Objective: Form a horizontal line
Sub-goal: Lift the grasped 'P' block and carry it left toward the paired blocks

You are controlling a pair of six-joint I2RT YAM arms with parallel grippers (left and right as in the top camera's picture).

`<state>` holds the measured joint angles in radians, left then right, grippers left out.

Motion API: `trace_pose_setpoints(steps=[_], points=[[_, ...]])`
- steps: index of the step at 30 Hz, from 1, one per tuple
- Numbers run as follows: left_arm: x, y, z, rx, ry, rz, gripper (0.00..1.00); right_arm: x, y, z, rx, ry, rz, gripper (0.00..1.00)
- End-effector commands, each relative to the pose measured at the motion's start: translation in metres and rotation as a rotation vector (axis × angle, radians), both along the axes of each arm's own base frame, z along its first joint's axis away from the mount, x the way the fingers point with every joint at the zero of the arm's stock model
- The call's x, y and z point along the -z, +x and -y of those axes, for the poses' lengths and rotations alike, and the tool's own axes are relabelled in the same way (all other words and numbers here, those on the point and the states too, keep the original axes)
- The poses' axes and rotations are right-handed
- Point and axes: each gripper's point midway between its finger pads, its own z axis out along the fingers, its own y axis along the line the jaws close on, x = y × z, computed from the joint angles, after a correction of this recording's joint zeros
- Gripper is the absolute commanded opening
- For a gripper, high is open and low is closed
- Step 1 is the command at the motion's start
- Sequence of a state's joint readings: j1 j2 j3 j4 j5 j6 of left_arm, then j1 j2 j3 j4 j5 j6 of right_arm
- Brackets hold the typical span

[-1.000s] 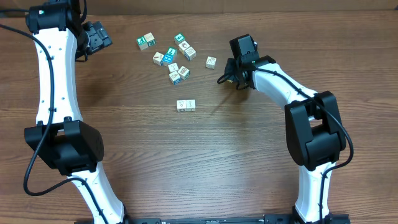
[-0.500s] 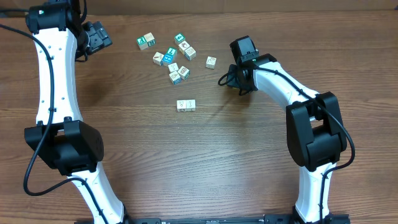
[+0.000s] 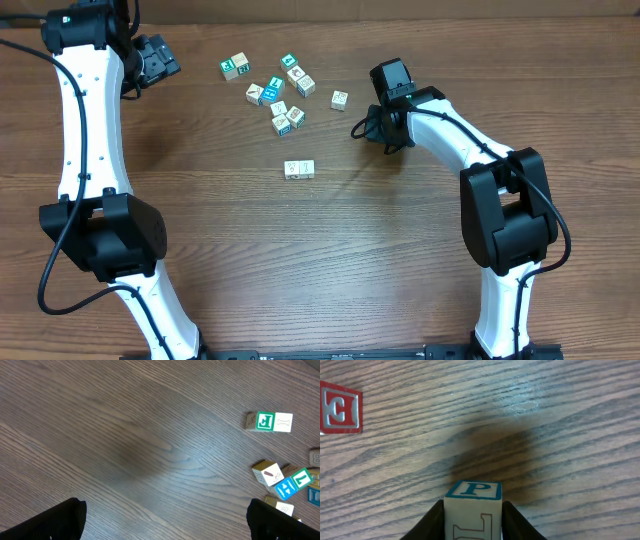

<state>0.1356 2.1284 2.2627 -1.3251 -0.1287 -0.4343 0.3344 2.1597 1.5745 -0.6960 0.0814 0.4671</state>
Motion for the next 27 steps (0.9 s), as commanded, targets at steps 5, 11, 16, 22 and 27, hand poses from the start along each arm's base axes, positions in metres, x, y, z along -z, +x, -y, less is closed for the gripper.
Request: trace_pose_setpoints(steps=[5, 11, 16, 22, 27], points=[[-0.009, 0.000, -0.002, 0.013, 0.018, 0.015, 1.00, -0.035, 0.007, -0.003, -0.007, 0.015, 0.036, 0.26], [-0.009, 0.000, -0.002, 0.013, 0.018, 0.015, 1.00, -0.079, 0.000, -0.020, -0.068, 0.013, 0.071, 0.24], [-0.009, 0.000, -0.002, 0.013, 0.018, 0.015, 1.00, -0.100, -0.014, -0.033, -0.102, 0.014, 0.084, 0.25], [-0.009, 0.000, -0.002, 0.013, 0.018, 0.015, 0.99, -0.108, -0.012, -0.047, -0.104, 0.040, 0.123, 0.25], [-0.009, 0.000, -0.002, 0.013, 0.018, 0.015, 0.99, -0.116, 0.000, -0.054, -0.042, 0.101, 0.174, 0.25]])
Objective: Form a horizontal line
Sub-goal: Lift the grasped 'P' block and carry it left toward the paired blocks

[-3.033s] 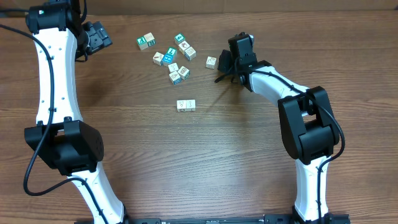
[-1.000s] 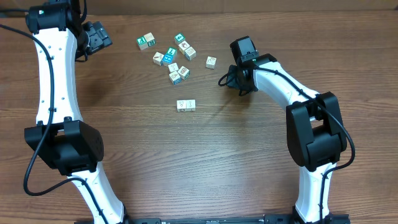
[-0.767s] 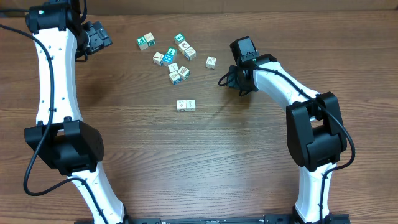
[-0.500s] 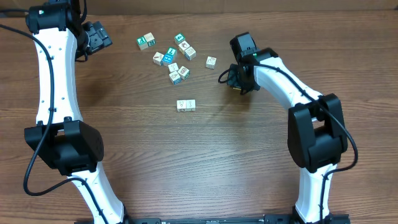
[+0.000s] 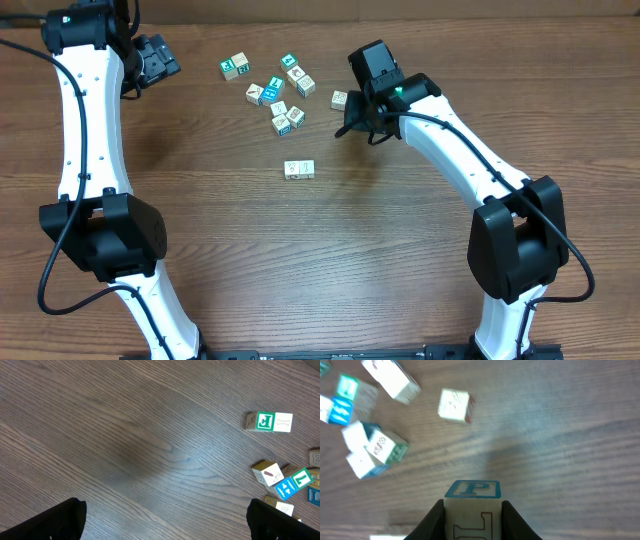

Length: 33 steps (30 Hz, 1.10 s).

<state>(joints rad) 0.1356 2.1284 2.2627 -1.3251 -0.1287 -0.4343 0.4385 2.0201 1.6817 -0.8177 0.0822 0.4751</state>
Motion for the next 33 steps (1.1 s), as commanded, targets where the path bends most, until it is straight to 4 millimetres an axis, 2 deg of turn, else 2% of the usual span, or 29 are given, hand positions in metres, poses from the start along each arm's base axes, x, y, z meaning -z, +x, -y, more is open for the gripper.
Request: trace_pose_setpoints(steps=[1, 3, 6, 33], points=[[-0.009, 0.000, -0.002, 0.013, 0.018, 0.015, 1.00, -0.024, 0.007, -0.005, 0.044, 0.065, 0.044, 0.25], [-0.009, 0.000, -0.002, 0.013, 0.018, 0.015, 0.99, -0.020, -0.001, -0.005, 0.036, 0.062, 0.008, 0.25], [-0.009, 0.000, -0.002, 0.013, 0.018, 0.015, 1.00, -0.014, -0.010, 0.006, 0.052, 0.010, -0.028, 0.25], [-0.009, 0.000, -0.002, 0.013, 0.018, 0.015, 1.00, 0.003, -0.034, 0.019, 0.051, -0.055, -0.131, 0.25]])
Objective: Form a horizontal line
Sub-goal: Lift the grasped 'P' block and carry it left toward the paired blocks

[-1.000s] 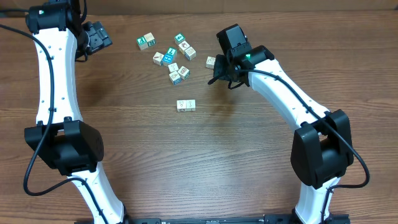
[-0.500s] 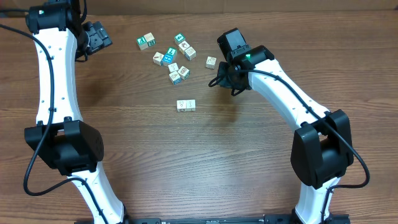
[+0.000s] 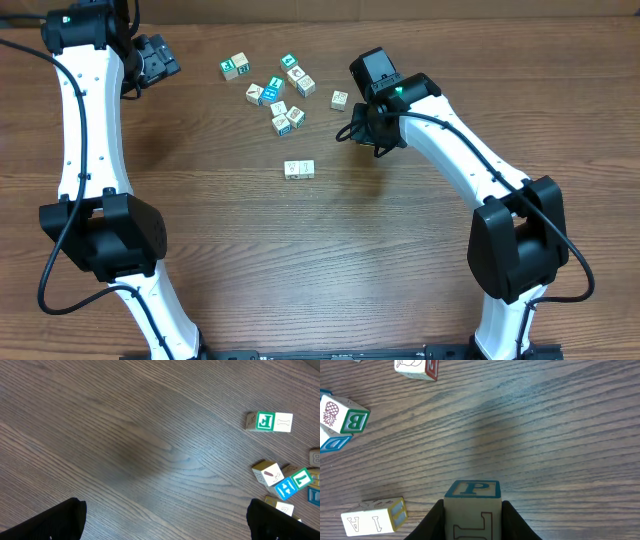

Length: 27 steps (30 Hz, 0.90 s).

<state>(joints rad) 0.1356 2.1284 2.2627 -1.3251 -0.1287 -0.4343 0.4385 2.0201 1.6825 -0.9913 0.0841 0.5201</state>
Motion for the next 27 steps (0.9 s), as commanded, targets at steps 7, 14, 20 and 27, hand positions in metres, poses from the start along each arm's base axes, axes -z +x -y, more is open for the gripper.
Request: trace_pose_setpoints(steps=[7, 14, 20, 27], points=[[-0.009, 0.000, -0.002, 0.013, 0.018, 0.015, 1.00, -0.012, 0.000, 0.003, 0.008, -0.002, 0.022, 0.25], [-0.009, 0.000, -0.002, 0.013, 0.018, 0.015, 1.00, -0.002, -0.003, 0.004, 0.008, -0.005, 0.013, 0.25], [-0.009, 0.000, -0.002, 0.013, 0.018, 0.015, 1.00, 0.002, -0.003, 0.004, 0.008, -0.008, 0.009, 0.25], [-0.009, 0.000, -0.002, 0.013, 0.018, 0.015, 1.00, 0.007, -0.003, 0.004, 0.008, -0.012, -0.001, 0.25]])
